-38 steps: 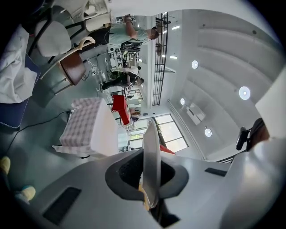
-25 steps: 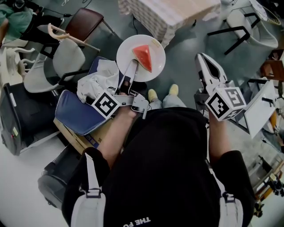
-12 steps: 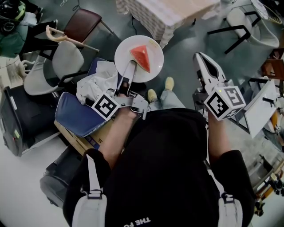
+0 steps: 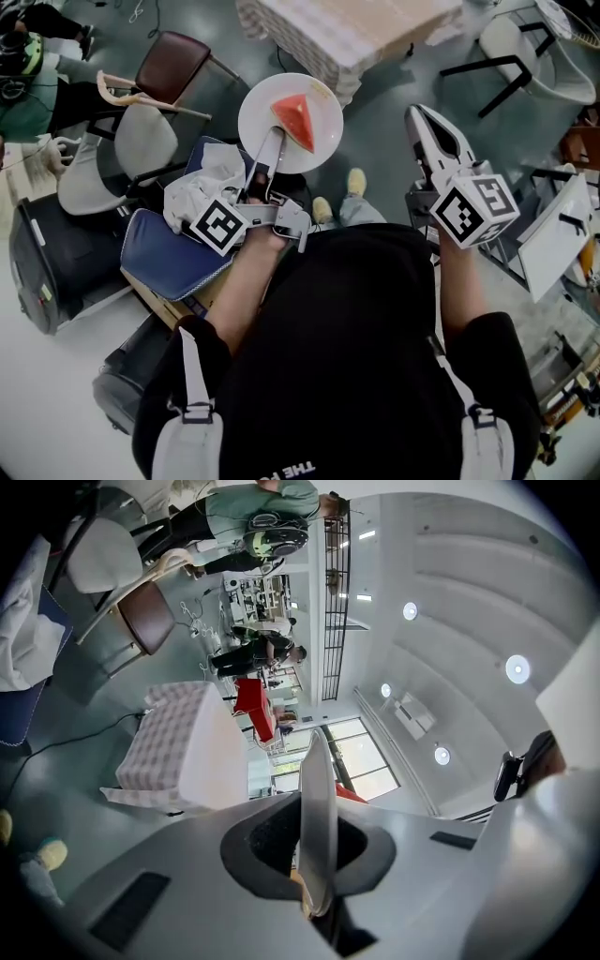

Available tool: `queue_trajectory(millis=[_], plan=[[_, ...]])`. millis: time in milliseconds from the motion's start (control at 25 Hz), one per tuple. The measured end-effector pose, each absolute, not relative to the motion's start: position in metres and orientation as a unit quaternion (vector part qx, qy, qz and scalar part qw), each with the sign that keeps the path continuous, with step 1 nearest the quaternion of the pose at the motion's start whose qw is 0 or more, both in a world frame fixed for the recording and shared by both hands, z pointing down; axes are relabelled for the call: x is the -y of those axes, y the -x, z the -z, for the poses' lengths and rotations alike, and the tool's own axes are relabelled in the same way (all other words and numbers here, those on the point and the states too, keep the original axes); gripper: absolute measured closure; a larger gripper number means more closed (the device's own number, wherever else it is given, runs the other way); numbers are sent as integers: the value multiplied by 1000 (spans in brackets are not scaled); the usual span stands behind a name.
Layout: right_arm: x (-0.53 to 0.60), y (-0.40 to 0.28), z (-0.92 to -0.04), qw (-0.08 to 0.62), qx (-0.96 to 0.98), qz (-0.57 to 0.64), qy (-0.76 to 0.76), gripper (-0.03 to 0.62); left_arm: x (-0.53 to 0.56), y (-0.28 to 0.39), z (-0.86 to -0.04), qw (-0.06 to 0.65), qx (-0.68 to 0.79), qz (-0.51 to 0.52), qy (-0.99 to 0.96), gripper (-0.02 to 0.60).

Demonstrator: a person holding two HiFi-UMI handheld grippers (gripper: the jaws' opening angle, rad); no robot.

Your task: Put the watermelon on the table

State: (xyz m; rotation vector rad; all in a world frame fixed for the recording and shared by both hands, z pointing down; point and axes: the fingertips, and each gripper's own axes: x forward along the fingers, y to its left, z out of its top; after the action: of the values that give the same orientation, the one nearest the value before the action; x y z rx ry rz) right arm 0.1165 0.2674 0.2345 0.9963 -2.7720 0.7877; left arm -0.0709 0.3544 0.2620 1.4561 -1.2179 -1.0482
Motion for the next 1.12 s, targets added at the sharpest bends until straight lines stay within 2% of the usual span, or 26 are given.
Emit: queue_trajectory(millis=[640, 1120], plan=[[-175, -140, -237, 24, 924, -253, -285, 583, -269, 42, -262, 460, 507, 427, -591, 566], [-146, -153, -245, 26, 926, -260, -273, 583, -237, 31, -266, 459, 514, 421, -589, 566]])
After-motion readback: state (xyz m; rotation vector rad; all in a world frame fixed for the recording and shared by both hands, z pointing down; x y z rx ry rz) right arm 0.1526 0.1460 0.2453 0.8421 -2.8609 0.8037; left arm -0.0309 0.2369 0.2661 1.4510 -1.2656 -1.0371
